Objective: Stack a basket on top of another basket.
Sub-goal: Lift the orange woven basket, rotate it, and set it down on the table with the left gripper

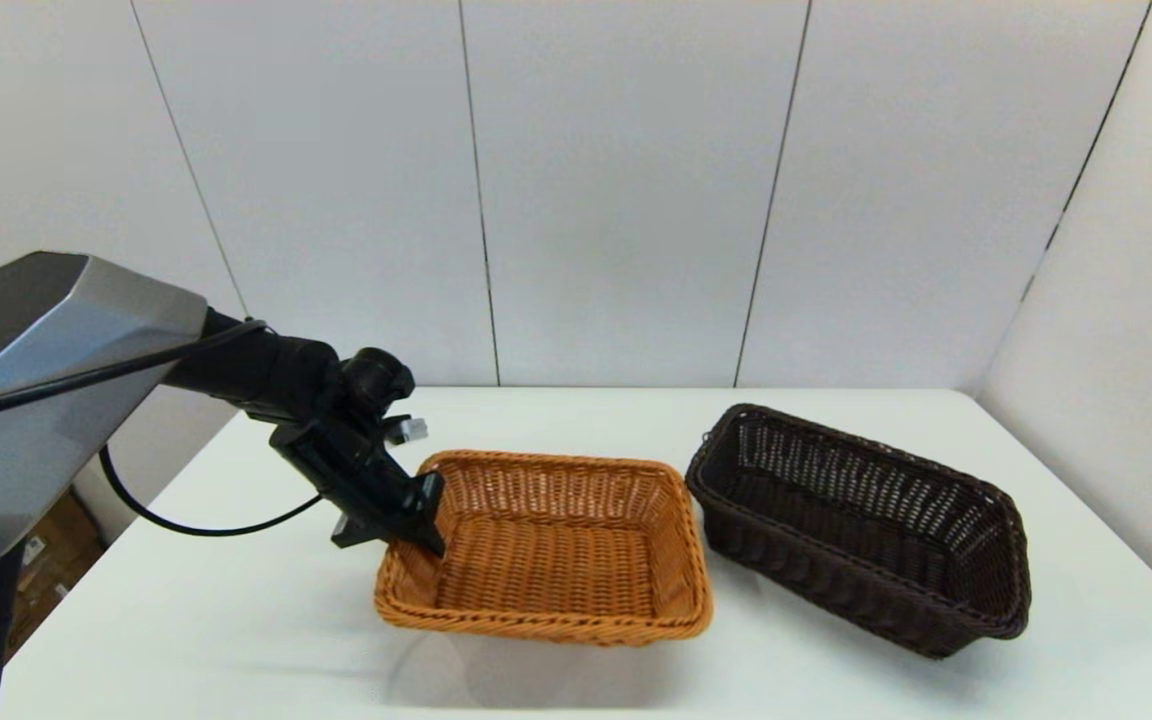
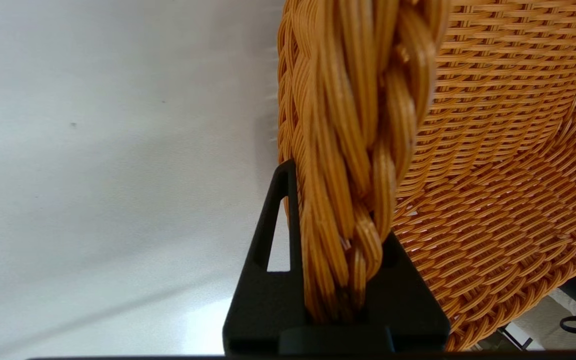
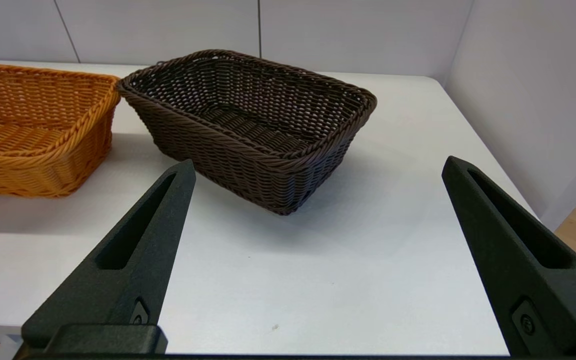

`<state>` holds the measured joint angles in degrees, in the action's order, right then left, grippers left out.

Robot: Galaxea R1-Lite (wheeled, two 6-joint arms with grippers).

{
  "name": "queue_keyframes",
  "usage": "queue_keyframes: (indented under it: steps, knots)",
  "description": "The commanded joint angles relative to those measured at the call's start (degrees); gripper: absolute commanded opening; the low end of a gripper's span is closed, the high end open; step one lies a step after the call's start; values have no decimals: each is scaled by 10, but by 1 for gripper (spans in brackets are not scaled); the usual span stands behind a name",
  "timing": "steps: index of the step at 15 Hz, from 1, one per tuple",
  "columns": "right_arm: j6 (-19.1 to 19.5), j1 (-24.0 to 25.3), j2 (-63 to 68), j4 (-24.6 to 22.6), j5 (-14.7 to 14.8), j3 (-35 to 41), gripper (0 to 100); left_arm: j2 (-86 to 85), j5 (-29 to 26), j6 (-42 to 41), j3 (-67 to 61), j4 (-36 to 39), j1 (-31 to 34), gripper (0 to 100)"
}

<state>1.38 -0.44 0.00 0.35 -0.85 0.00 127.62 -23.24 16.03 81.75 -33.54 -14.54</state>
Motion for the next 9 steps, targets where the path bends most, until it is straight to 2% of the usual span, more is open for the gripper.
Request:
queue_keyframes:
  steps: [1, 9]
  knots:
    - [0, 0, 0, 0, 0, 1, 100, 1, -1, 8, 0, -1, -7, 0]
    - [0, 0, 0, 0, 0, 1, 100, 2, -1, 8, 0, -1, -7, 0]
